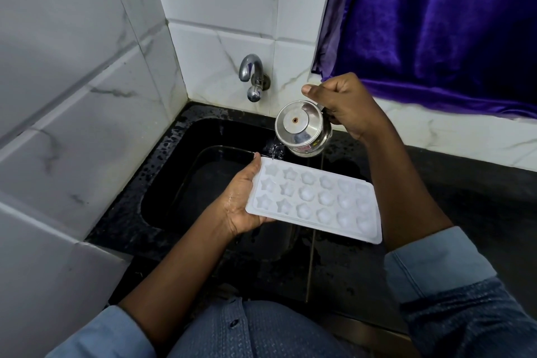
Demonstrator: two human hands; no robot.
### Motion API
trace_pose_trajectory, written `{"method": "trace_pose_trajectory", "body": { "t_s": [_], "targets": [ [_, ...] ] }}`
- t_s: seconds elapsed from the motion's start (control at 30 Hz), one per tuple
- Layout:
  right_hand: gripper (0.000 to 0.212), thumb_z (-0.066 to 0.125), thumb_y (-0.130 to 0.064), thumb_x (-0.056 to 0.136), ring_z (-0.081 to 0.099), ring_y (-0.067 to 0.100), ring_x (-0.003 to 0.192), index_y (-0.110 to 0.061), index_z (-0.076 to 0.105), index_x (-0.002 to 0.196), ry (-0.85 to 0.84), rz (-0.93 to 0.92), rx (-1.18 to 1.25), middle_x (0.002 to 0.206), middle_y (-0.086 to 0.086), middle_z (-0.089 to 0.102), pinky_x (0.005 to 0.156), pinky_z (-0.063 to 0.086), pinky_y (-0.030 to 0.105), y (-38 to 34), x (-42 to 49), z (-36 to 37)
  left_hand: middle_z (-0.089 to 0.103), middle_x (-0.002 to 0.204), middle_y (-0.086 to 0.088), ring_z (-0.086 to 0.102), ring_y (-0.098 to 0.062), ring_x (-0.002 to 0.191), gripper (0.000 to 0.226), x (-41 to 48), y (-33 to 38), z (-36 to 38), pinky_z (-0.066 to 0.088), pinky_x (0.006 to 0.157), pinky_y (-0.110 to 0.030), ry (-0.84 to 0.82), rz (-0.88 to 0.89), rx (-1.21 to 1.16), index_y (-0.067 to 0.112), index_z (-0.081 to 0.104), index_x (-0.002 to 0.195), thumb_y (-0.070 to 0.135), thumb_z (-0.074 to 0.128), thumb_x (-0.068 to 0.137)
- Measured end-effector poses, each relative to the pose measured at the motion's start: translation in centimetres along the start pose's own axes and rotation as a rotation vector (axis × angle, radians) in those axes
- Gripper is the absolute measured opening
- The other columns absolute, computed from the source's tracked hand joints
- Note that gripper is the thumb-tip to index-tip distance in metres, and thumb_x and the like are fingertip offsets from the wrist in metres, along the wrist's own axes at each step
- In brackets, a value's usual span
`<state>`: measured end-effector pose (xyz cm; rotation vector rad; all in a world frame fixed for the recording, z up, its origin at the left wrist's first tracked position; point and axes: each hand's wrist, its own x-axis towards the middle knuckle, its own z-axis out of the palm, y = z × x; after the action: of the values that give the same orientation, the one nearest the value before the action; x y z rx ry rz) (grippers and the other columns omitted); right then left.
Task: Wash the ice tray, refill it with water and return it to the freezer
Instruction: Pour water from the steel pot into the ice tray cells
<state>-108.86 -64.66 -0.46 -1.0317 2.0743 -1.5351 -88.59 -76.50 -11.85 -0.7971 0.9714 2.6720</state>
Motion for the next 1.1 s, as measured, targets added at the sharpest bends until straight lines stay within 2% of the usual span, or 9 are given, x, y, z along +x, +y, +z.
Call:
{"method": "trace_pose_trajectory", "body": {
  "t_s": [0.07,0.17,0.33,0.53,0.73,1.1],
  "targets": [
    [0.062,0.076,-0.037,0.096,0.019,0.019,0.052,-0.017,0.034,0.055,-0.011,-0.006,0.001,0.060,0.008,0.021,0.051,0.022,0.029,-0.1,-0.2,0.1,0.066,0.143,-0.022,0.062,-0.044,0.134,0.084,0.1,0.0,0.0,0.050,0.106,-0.062,0.002,0.004,-0.013,0.008,0.062,0.146,0.076,0.039,0.102],
    [0.064,0.076,-0.037,0.096,0.017,0.021,0.055,-0.018,0.030,0.056,-0.029,-0.014,0.001,0.063,0.010,0.020,0.054,0.020,0.033,-0.2,-0.4,0.3,0.067,0.142,-0.022,0.063,-0.043,0.131,0.083,0.2,0.1,-0.1,0.051,0.104,-0.061,0.006,0.014,-0.029,0.009,0.063,0.144,0.075,0.039,0.102],
    [0.065,0.076,-0.034,0.097,0.019,0.020,0.053,-0.019,0.030,0.054,-0.056,-0.012,-0.002,0.061,0.006,0.021,0.055,0.023,0.032,-0.5,-0.8,0.6,0.066,0.144,-0.021,0.061,-0.043,0.135,0.084,0.4,0.2,-0.2,0.048,0.109,-0.061,-0.001,0.017,-0.040,0.010,0.062,0.147,0.076,0.039,0.101],
    [0.063,0.073,-0.030,0.100,0.020,0.018,0.050,-0.018,0.031,0.054,-0.071,-0.032,-0.036,0.060,0.005,0.021,0.051,0.028,0.025,-1.2,-0.9,0.7,0.067,0.142,-0.020,0.063,-0.042,0.132,0.083,0.7,0.3,-0.3,0.050,0.106,-0.060,0.001,0.028,-0.033,0.011,0.064,0.144,0.076,0.037,0.101],
    [0.063,0.074,-0.032,0.099,0.019,0.020,0.053,-0.017,0.031,0.055,-0.074,-0.031,-0.043,0.062,0.007,0.022,0.052,0.025,0.028,-1.4,-0.7,0.7,0.068,0.141,-0.020,0.067,-0.041,0.127,0.082,0.7,0.4,-0.3,0.052,0.103,-0.059,0.016,0.039,-0.026,0.011,0.066,0.141,0.076,0.037,0.101],
    [0.063,0.073,-0.031,0.099,0.017,0.017,0.049,-0.020,0.032,0.053,-0.073,-0.029,-0.053,0.058,0.004,0.021,0.048,0.025,0.023,-1.7,-0.6,0.7,0.068,0.141,-0.020,0.068,-0.041,0.125,0.083,1.3,0.8,-0.8,0.054,0.099,-0.058,0.039,0.052,-0.024,0.011,0.066,0.141,0.076,0.035,0.102]
  ]
}}
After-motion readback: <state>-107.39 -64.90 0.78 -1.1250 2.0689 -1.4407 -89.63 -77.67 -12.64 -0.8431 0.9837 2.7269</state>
